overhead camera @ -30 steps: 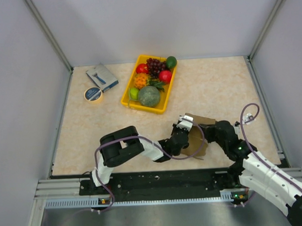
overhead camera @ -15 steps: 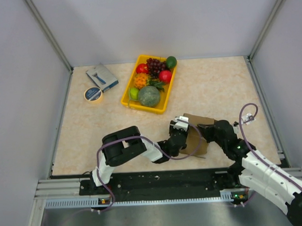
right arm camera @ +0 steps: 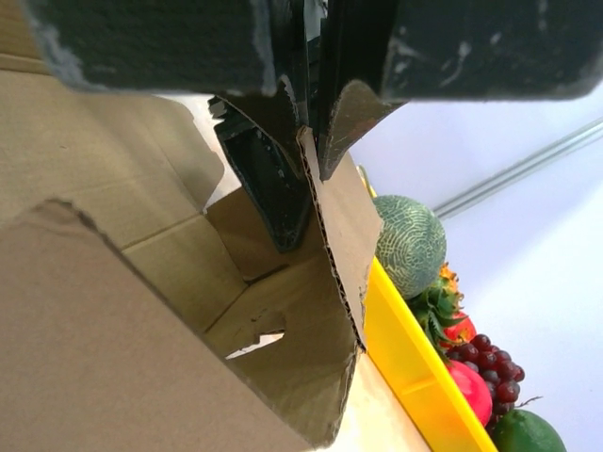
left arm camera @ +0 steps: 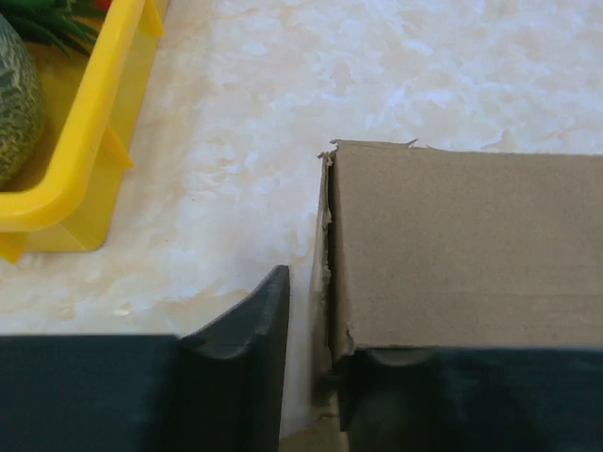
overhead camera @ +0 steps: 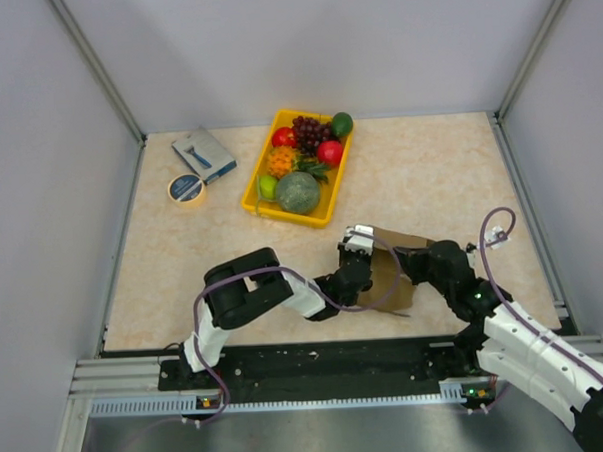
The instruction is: Fold the paper box
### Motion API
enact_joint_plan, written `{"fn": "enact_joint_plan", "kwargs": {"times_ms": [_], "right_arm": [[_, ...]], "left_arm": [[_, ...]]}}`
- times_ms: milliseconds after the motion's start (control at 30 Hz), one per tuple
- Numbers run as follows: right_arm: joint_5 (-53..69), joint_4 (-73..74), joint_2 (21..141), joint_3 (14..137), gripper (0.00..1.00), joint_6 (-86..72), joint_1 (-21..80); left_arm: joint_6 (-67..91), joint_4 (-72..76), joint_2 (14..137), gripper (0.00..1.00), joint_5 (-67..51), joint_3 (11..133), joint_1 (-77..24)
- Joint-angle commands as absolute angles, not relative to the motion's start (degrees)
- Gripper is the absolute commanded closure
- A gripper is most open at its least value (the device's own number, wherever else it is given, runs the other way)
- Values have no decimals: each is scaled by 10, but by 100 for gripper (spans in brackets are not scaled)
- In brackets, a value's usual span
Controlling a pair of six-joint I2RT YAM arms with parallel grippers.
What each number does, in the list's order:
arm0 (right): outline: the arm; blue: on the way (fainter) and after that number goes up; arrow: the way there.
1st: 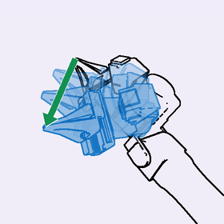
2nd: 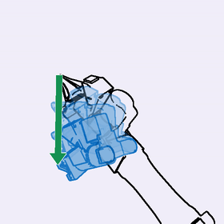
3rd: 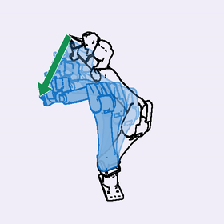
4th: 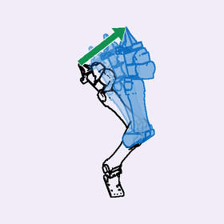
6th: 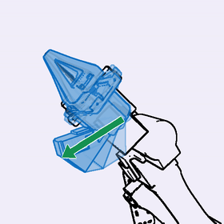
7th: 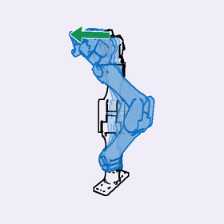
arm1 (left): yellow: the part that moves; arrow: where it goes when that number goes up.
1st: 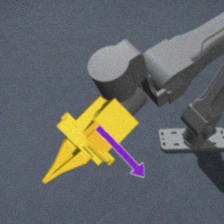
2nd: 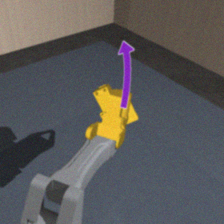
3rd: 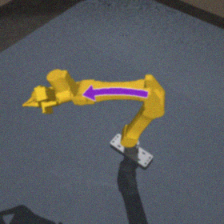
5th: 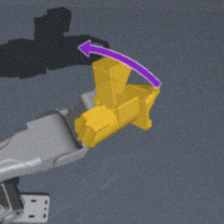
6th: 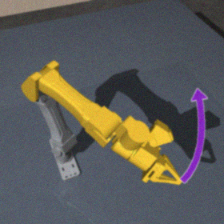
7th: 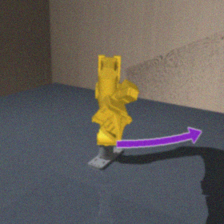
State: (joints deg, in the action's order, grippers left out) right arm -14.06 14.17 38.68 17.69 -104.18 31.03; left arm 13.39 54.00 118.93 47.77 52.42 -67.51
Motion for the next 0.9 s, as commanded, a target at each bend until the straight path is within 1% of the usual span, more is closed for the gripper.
{"fn": "enact_joint_plan", "kwargs": {"times_ms": [0, 33, 67, 200, 300, 333, 433, 467, 567, 633, 700, 767, 833, 867], "right_arm": [[-122, 175, 391, 171, 100, -1041, 320], [-123, 175, 392, 171, 100, -1042, 319], [-123, 174, 393, 171, 100, -1041, 320], [-122, 168, 394, 174, 100, -1042, 319], [-124, 163, 398, 172, 100, -1042, 320], [-124, 164, 397, 171, 100, -1039, 319], [-124, 153, 399, 162, 100, -1036, 319], [-124, 145, 400, 157, 100, -1034, 319], [-127, 140, 401, 156, 100, -1020, 319], [-130, 132, 401, 156, 100, -1009, 319], [-130, 124, 403, 156, 100, -1002, 319], [-131, 121, 408, 157, 99, -984, 319], [-131, 109, 410, 160, 93, -956, 319], [-133, 107, 412, 164, 91, -947, 319]], "left_arm": [[141, 578, 1201, 89, 485, 548, -657], [141, 581, 1204, 96, 483, 548, -655], [142, 583, 1207, 100, 488, 549, -653], [118, 627, 1223, 100, 483, 539, -652], [120, 628, 1218, 100, 473, 527, -653], [122, 614, 1214, 91, 468, 525, -652], [156, 589, 1169, 55, 443, 490, -653], [159, 580, 1142, 35, 428, 478, -652], [183, 529, 1084, 26, 368, 441, -655], [185, 531, 1053, 25, 326, 396, -659], [192, 518, 995, 25, 307, 344, -663], [192, 499, 937, 25, 253, 310, -665], [186, 483, 896, 25, 206, 269, -665], [186, 467, 855, 26, 160, 259, -666]]}}
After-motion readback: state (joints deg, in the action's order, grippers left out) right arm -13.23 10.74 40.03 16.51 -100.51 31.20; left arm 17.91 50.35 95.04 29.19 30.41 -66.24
